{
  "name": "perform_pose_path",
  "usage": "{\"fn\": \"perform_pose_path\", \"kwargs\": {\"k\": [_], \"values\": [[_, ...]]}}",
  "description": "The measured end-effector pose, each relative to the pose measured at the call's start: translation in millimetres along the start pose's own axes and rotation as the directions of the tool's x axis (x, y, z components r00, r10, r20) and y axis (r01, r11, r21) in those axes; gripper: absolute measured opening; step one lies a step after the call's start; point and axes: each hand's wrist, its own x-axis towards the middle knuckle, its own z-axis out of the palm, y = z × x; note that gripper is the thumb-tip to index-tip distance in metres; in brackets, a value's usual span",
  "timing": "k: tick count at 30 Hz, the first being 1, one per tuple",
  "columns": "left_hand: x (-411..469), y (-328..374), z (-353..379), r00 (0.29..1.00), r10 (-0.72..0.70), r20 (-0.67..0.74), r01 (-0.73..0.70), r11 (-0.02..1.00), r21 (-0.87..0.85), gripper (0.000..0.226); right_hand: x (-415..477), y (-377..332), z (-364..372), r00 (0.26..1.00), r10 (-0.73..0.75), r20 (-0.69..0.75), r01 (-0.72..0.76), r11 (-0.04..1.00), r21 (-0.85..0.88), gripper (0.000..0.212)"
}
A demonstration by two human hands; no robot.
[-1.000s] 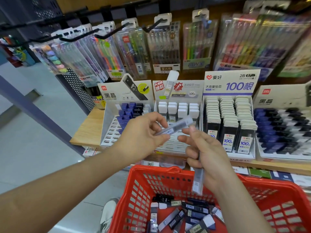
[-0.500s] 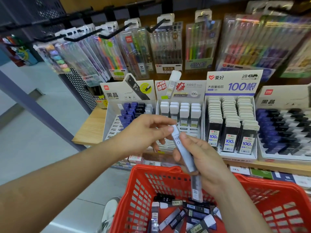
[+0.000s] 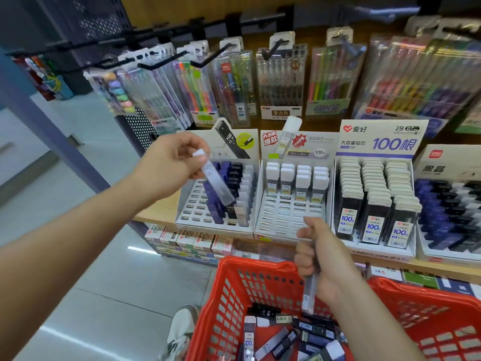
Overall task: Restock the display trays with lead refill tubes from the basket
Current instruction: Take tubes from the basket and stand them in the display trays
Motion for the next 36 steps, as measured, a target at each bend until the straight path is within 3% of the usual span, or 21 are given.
{"fn": "perform_pose_path", "kwargs": {"k": [3,8,10,15,19,23,29,33,36], "values": [[4,-23,-14,0.996,0.045,-0.080,-0.030,0.983,0.182,0.025,8,12,-2,0.996,0.085,0.024,-0.087,0.989,0.122,0.022],[3,-56,-24,0.988,0.122,-0.098,-0.065,0.889,0.454,0.018,1,7,6,0.997,0.010,0.075,-0.025,0.979,0.203,0.033],[3,-68,-27,0.979,0.120,-0.164,-0.028,0.879,0.475,0.011,2,3,7,0.996,0.015,0.093,-0.033,0.980,0.196,0.046],[24,-82,-21,0.968,0.126,-0.219,-0.017,0.896,0.443,0.011,5,-10,18,0.972,-0.069,0.223,0.000,0.956,0.294,0.041],[45,-92,-6,0.979,0.124,-0.162,-0.041,0.896,0.441,0.013,5,-18,29,0.963,-0.115,0.245,0.030,0.945,0.326,0.039],[52,-105,6,0.983,0.179,-0.048,-0.128,0.840,0.528,0.012,5,-21,35,0.955,-0.096,0.282,0.023,0.968,0.249,0.038],[62,-109,7,0.985,0.170,-0.014,-0.135,0.827,0.545,0.013,9,-25,34,0.963,-0.134,0.235,0.082,0.972,0.218,0.039],[69,-114,4,0.985,0.147,0.086,-0.169,0.784,0.597,0.015,5,-28,29,0.964,-0.100,0.245,0.069,0.989,0.132,0.031],[73,-118,11,0.988,0.137,0.066,-0.148,0.787,0.598,0.029,5,-28,28,0.963,-0.071,0.261,0.063,0.997,0.037,0.032]]}}
